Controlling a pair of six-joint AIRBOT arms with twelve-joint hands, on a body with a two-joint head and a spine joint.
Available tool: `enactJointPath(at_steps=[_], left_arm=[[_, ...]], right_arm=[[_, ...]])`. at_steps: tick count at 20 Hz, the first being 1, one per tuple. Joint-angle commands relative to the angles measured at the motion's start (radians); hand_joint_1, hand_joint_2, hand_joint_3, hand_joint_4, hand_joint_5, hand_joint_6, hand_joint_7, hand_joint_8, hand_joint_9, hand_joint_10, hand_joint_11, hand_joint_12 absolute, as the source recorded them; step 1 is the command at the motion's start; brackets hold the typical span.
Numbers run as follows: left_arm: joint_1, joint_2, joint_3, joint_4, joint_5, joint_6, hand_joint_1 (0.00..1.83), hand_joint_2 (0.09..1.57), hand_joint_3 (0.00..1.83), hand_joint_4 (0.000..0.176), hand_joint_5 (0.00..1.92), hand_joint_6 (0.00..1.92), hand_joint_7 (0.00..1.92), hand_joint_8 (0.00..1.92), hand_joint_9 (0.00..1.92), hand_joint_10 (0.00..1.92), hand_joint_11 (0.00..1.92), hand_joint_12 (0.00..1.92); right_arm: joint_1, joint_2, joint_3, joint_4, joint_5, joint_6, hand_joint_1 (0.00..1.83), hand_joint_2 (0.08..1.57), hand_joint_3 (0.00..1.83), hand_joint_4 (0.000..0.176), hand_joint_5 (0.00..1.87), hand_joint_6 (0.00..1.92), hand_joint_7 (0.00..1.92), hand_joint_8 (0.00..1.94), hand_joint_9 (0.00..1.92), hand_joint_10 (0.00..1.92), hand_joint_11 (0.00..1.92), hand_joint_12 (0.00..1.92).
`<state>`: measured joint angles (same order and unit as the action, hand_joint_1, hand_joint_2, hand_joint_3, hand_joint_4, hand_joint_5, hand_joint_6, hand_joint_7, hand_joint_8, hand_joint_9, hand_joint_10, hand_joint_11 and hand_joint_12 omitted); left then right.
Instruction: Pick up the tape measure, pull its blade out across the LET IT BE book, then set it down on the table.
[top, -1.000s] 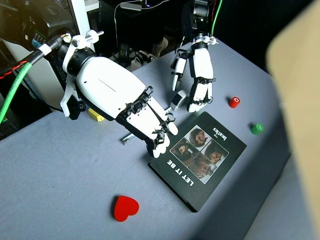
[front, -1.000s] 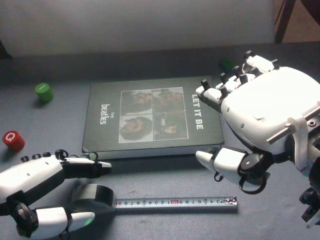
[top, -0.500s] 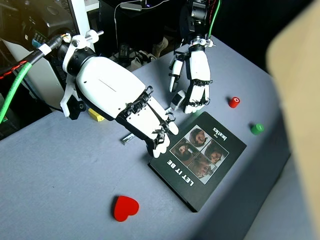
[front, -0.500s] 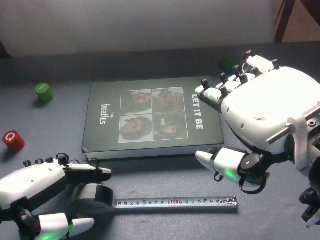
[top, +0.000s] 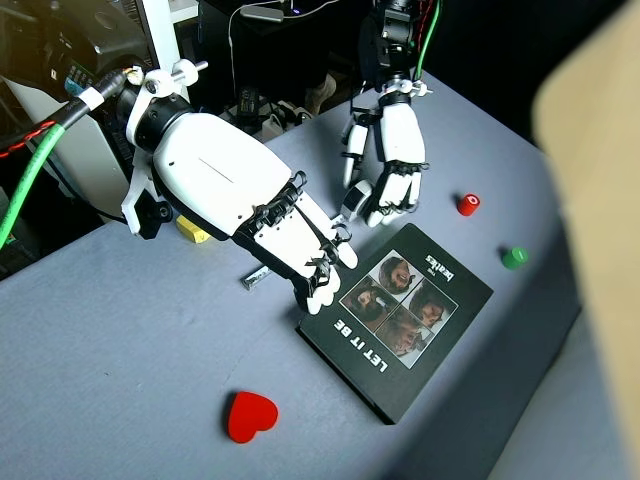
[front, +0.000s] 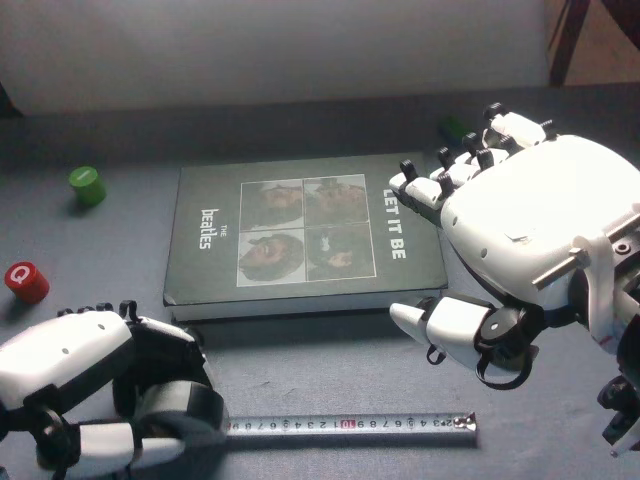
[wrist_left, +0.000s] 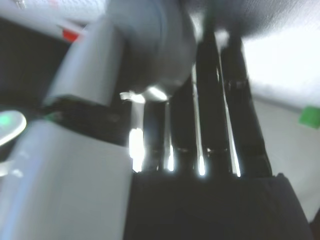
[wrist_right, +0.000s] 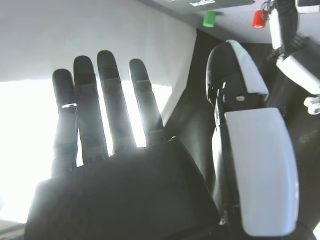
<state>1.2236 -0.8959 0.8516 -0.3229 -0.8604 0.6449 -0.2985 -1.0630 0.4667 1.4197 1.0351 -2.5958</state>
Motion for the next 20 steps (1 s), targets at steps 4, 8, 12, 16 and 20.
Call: enactJointPath(at_steps=[4, 8, 12, 16, 20], left_arm=[[-0.003, -0.011, -0.010, 0.019, -0.053, -0.008, 1.38, 1.12, 0.00, 0.000, 0.88, 0.92, 1.01, 0.95, 0.91, 1.30, 0.84, 1.13], [-0.016, 0.003, -0.027, 0.033, -0.067, -0.045, 1.38, 1.12, 0.00, 0.000, 0.89, 0.92, 0.99, 0.97, 0.93, 1.28, 0.85, 1.09], [-0.125, 0.063, -0.048, 0.029, -0.039, -0.074, 1.37, 1.13, 0.00, 0.000, 0.86, 0.96, 0.98, 0.99, 0.92, 1.29, 0.84, 1.12], [-0.289, 0.111, -0.043, 0.013, 0.084, -0.069, 1.37, 1.13, 0.00, 0.000, 0.85, 0.98, 0.97, 1.00, 0.90, 1.32, 0.81, 1.19], [-0.471, 0.109, 0.054, 0.046, 0.261, -0.054, 1.37, 1.14, 0.00, 0.000, 0.84, 1.01, 0.96, 1.01, 0.90, 1.32, 0.82, 1.18]], right_arm=[[0.002, 0.001, -0.006, -0.094, 0.026, 0.003, 0.28, 1.18, 0.00, 0.058, 0.23, 0.00, 0.39, 0.00, 0.36, 0.00, 0.00, 0.86], [0.003, 0.001, -0.007, -0.103, 0.016, 0.004, 0.28, 1.18, 0.00, 0.058, 0.25, 0.00, 0.40, 0.00, 0.35, 0.00, 0.00, 0.88], [0.014, 0.002, -0.006, -0.157, -0.016, 0.011, 0.36, 1.18, 0.00, 0.035, 0.29, 0.00, 0.41, 0.00, 0.37, 0.00, 0.00, 0.92], [0.086, 0.004, 0.007, -0.147, -0.071, 0.004, 0.51, 1.14, 0.00, 0.015, 0.35, 0.01, 0.47, 0.01, 0.43, 0.01, 0.02, 0.95], [0.195, -0.059, 0.106, 0.029, -0.101, -0.066, 0.91, 1.09, 0.00, 0.000, 0.57, 0.02, 0.65, 0.01, 0.64, 0.03, 0.18, 0.96]])
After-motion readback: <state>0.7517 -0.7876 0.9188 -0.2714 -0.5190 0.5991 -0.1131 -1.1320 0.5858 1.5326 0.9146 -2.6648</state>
